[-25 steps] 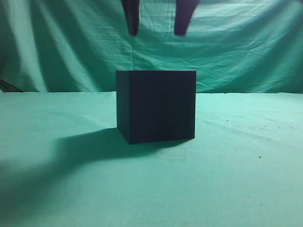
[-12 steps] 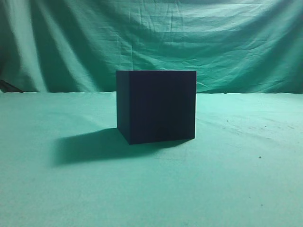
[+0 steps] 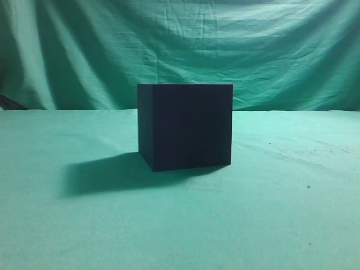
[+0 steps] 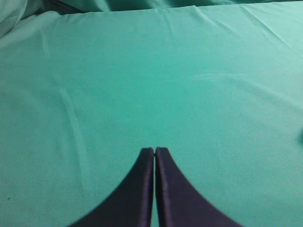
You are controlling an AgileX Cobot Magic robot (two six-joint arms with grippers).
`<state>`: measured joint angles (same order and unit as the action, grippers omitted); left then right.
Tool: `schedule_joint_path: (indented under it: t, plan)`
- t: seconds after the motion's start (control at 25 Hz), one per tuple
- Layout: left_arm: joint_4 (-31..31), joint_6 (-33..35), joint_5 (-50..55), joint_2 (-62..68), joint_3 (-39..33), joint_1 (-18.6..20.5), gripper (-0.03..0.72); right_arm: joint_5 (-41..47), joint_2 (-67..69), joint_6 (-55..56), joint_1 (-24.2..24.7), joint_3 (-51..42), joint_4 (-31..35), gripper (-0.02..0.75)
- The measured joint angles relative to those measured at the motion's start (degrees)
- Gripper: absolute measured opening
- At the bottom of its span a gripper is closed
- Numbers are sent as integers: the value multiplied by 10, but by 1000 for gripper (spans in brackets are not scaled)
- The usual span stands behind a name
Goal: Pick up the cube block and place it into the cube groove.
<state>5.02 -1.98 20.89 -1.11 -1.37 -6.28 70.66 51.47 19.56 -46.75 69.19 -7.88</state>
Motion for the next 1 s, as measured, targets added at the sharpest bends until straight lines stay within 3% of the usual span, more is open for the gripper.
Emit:
schedule_joint_path:
  t: [0.28, 0.44, 0.6, 0.84, 1.0]
  plan:
    - [0, 0, 0, 0, 0, 0, 0, -68, -185, -2, 0, -135, 0, 0]
    - [0, 0, 0, 0, 0, 0, 0, -56, -255, -4, 0, -159, 0, 0]
    - [0, 0, 0, 0, 0, 0, 0, -51, -282, -37, 0, -164, -8, 0]
    - [0, 0, 0, 0, 0, 0, 0, -109, -286, -120, 0, -213, -16, 0]
    - [0, 0, 0, 0, 0, 0, 0, -194, -315, -144, 44, -272, -20, 0]
